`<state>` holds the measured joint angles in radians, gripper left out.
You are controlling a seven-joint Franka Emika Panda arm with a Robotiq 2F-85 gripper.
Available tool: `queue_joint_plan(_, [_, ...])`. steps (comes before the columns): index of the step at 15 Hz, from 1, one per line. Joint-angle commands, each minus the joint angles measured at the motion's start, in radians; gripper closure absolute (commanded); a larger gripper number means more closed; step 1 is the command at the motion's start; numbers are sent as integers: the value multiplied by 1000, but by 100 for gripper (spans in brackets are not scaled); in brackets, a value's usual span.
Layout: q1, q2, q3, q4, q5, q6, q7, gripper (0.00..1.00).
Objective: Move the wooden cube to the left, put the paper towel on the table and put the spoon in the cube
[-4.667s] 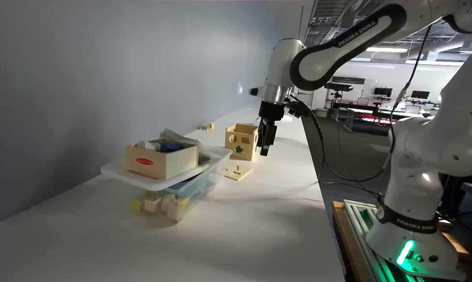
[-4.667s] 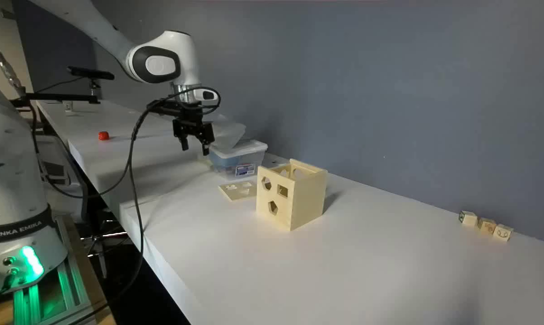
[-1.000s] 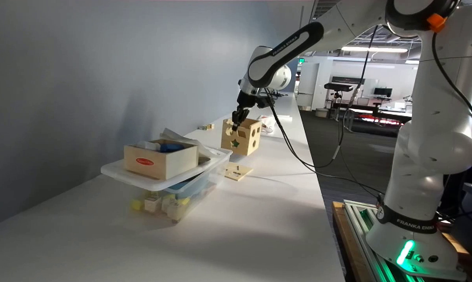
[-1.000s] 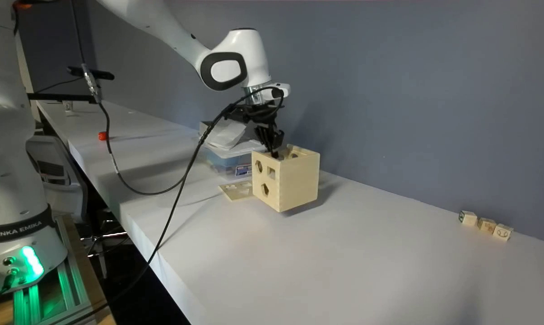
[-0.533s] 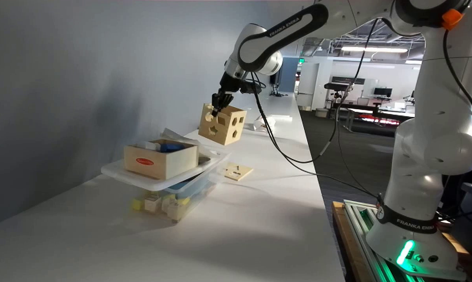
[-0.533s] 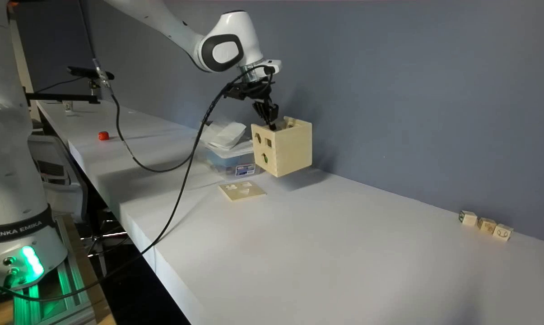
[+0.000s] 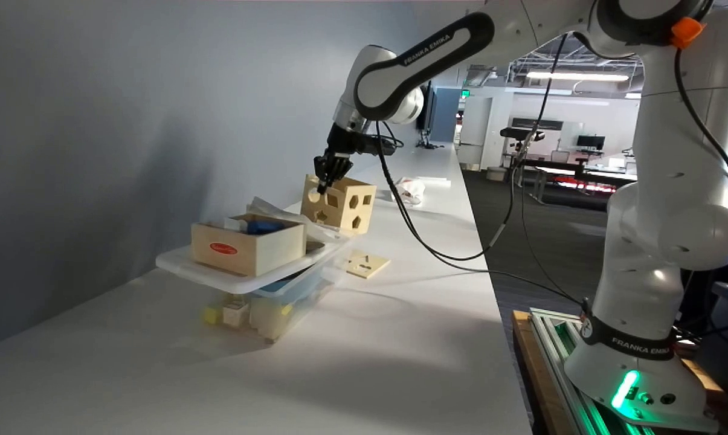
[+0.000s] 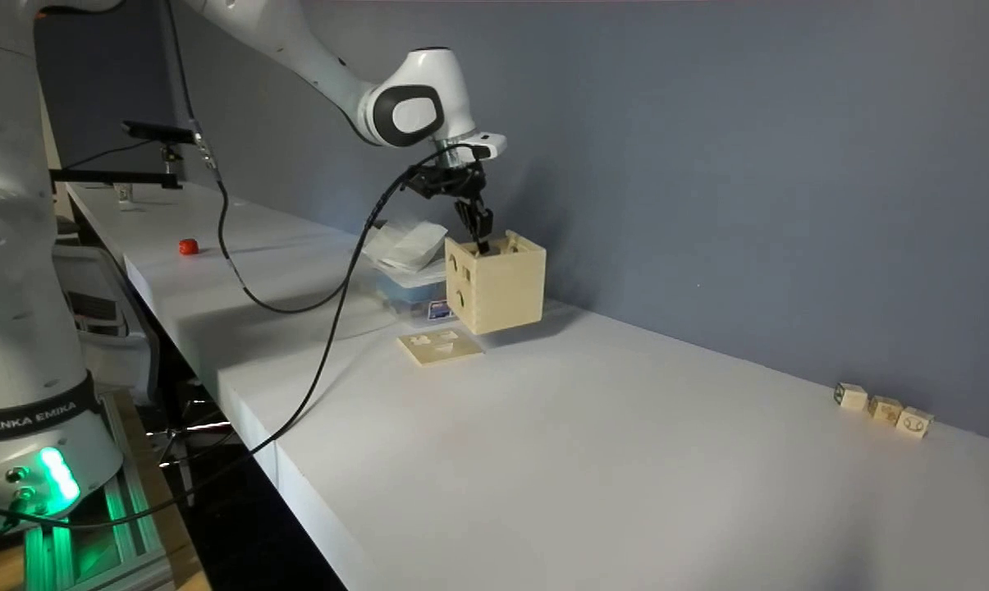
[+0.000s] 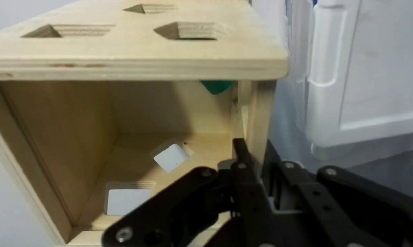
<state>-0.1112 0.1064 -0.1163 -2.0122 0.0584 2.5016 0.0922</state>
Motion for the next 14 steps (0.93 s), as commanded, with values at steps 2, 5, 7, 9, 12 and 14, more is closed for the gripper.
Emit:
queue_joint_plan(2, [2,35,-3,18,-9,-37,51,97])
queue_joint_plan(5, [4,52,-5,19,-13,-45,68,97])
queue_joint_plan(7, [6,57,-5,18,-16,-51,76,97])
queue_joint_plan(9, [7,59,-3,16,-13,-57,75,97])
queue_joint_plan(12, [7,62,-2,15,-10,-67,74,81])
queue_joint_plan(14, [8,59,-3,14,-13,-74,75,55])
